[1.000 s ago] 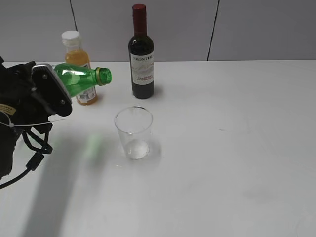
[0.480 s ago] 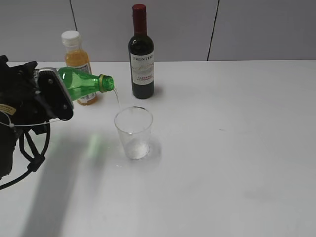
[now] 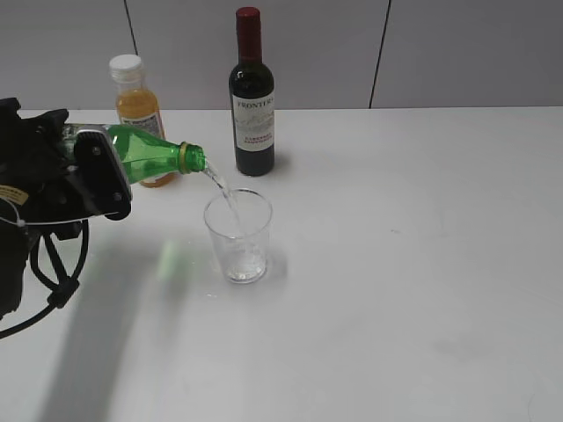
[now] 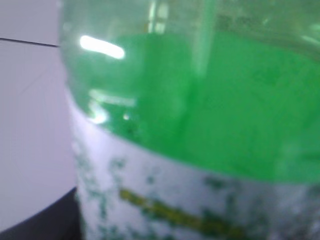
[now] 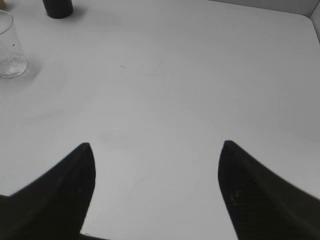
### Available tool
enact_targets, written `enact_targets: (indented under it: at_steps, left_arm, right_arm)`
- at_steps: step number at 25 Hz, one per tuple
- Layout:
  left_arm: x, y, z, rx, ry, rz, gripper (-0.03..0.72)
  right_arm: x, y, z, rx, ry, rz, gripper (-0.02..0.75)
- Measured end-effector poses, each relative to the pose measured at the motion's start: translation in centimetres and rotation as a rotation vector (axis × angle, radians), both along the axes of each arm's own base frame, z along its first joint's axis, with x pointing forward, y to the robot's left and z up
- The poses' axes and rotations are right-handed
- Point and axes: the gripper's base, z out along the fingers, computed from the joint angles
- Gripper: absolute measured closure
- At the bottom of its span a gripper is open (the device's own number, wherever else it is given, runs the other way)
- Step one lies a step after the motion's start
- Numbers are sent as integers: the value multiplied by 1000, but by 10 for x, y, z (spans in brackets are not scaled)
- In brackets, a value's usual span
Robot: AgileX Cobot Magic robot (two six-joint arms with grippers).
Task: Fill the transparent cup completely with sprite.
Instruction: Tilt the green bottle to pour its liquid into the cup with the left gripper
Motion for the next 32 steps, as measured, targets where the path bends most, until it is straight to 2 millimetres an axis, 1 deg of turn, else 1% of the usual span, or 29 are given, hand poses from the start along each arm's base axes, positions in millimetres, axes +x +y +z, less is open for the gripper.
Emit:
enact_targets:
  at_steps: [11,23,32]
  left_arm:
    - [0,0,2,8,-18,4,221]
    - [0,0,2,93,-9,-9,222]
    - [0,0,3,109,-13,-16,223]
  right_arm:
    - [0,0,0,0,0,0,156]
    - [0,0,0,0,0,0,156]
    - [0,0,0,0,0,0,156]
